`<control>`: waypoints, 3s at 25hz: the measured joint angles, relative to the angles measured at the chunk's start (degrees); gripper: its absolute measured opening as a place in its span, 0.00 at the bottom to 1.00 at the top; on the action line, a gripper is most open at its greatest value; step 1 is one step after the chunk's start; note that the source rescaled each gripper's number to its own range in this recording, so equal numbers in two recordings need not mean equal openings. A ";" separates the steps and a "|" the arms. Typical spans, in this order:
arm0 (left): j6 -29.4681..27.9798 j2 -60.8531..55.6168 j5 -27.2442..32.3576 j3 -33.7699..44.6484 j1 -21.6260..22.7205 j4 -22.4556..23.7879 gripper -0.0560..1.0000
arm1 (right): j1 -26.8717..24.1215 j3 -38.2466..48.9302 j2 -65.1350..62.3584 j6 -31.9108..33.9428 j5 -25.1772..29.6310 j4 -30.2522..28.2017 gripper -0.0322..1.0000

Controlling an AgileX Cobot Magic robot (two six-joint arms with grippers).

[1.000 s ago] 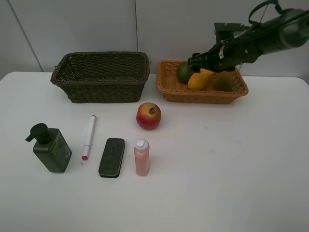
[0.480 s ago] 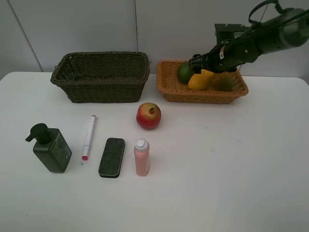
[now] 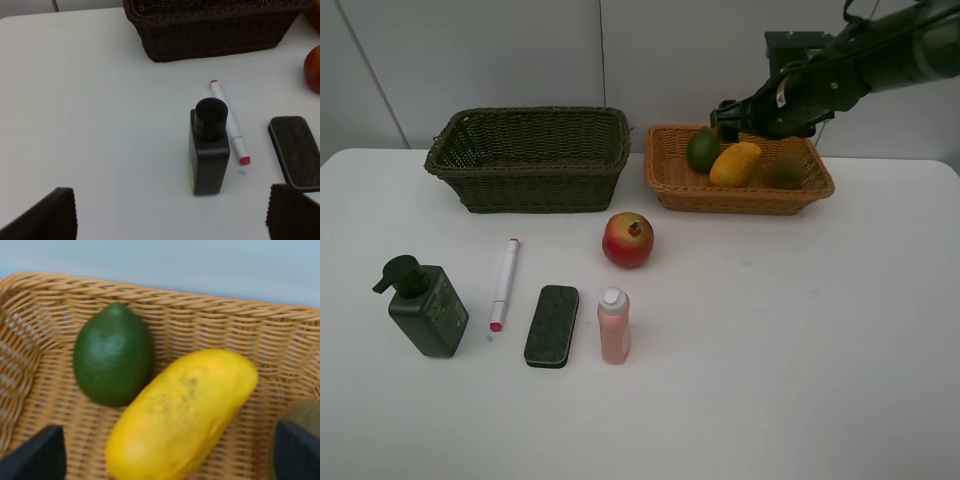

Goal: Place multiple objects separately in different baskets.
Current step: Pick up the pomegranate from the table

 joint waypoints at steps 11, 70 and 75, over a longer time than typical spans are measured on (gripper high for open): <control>0.00 0.00 0.00 0.00 0.00 0.00 1.00 | 9.62 0.00 -3.72 3.96 11.18 1.88 1.00; 0.00 0.00 0.00 0.00 0.00 0.00 1.00 | 25.27 0.00 9.26 7.28 9.54 12.65 1.00; 0.00 0.00 0.00 0.00 0.00 0.00 1.00 | 25.27 0.00 9.31 7.28 9.22 11.35 1.00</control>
